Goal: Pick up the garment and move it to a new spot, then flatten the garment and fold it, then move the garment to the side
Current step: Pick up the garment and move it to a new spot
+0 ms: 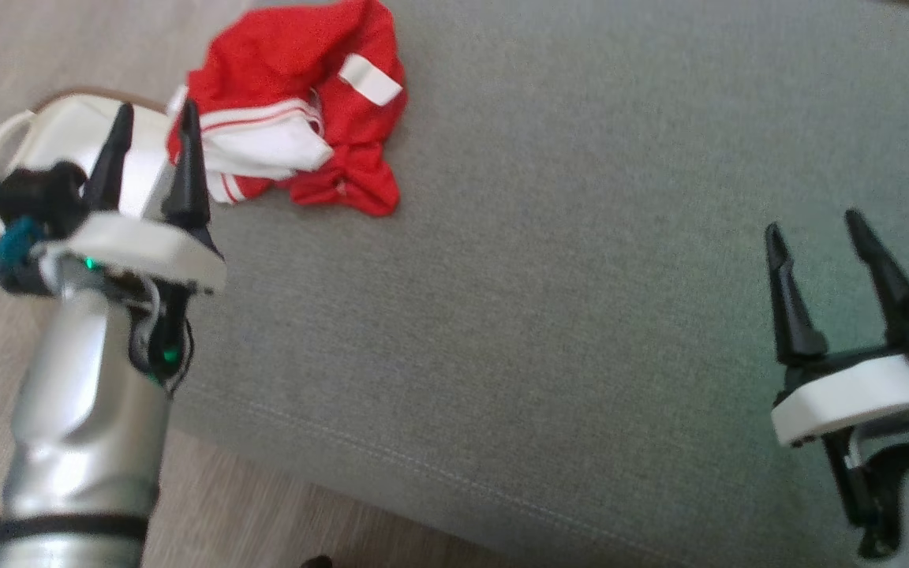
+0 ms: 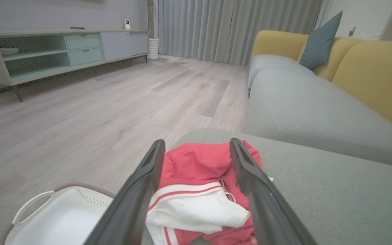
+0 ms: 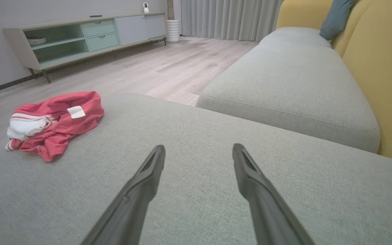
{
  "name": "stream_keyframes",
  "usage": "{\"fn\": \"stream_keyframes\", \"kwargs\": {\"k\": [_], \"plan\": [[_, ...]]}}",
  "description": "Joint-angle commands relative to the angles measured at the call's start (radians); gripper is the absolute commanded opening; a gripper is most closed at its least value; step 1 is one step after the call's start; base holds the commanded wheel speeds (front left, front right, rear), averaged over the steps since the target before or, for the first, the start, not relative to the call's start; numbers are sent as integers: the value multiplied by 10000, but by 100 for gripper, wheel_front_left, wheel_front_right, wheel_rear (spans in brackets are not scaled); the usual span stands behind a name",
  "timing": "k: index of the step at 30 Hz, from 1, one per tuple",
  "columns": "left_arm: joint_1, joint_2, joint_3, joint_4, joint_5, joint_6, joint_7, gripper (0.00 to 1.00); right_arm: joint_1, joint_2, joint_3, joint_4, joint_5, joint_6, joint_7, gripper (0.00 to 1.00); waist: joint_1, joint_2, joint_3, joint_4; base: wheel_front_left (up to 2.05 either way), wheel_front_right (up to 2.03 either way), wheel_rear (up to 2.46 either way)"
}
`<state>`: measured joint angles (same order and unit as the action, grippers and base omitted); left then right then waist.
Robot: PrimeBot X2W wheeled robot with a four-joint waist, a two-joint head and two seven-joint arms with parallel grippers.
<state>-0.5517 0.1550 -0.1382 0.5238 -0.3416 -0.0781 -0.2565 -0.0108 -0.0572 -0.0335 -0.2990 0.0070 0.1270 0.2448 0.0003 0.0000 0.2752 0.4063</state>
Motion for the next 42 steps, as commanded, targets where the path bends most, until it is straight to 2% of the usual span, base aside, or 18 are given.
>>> {"fn": "stream_keyframes", "kwargs": {"k": [1,8,13,18,26,27,28,29,30,31,35,38,42], "plan": [[-563,434,416,215,-32,-79,-23,100,-392,-169,212,-496,-75,37,75,100,-3,0,691,-321,0,0,0],[-2601,710,-178,3825,-368,-463,1210,100,-634,-443,66,-874,-182,37,404,100,-3,0,1239,-622,0,0,0],[-3392,697,-799,5574,-744,-518,2467,100,-612,-500,139,-970,-127,37,540,100,-3,0,1359,-769,0,0,0],[-3744,678,-1199,6260,-1490,-522,3244,100,-601,-787,291,-1063,-64,37,720,100,-3,0,1472,-898,0,0,0],[-3962,858,-1861,6393,-2239,-524,2967,100,-621,-783,261,-1158,50,37,812,100,-3,0,1643,-1050,0,0,0],[-3985,868,-1927,6421,-2322,-524,2930,89,-617,-782,263,-1164,52,37,813,100,-3,0,1657,-1061,0,0,0],[-4000,871,-1996,6452,-2403,-524,2905,53,-615,-771,260,-1166,63,37,817,100,-3,0,1665,-1076,0,0,0],[-4000,871,-1996,6452,-2403,-524,2905,53,-615,-771,260,-1166,63,37,817,100,-3,0,1665,-1076,0,0,0],[-4010,881,-2047,6472,-2495,-524,2851,31,-615,-769,260,-1168,72,37,824,100,-3,0,1673,-1093,0,0,0],[-4020,898,-2108,6496,-2558,-524,2767,0,-620,-773,255,-1172,76,37,827,100,-3,0,1678,-1105,0,0,0],[-4063,1011,-2486,6493,-2595,-524,2139,0,-634,-757,218,-1205,110,37,838,100,-3,0,1686,-1138,0,0,0],[-4280,1258,-2794,6656,-2221,-502,825,0,-583,-696,120,-1187,133,37,776,100,-3,0,1515,-1108,0,0,0],[-4557,1439,-2986,6419,-1752,-139,52,0,-510,-574,3,-1113,193,37,605,100,-3,0,1155,-985,0,0,0]]}}
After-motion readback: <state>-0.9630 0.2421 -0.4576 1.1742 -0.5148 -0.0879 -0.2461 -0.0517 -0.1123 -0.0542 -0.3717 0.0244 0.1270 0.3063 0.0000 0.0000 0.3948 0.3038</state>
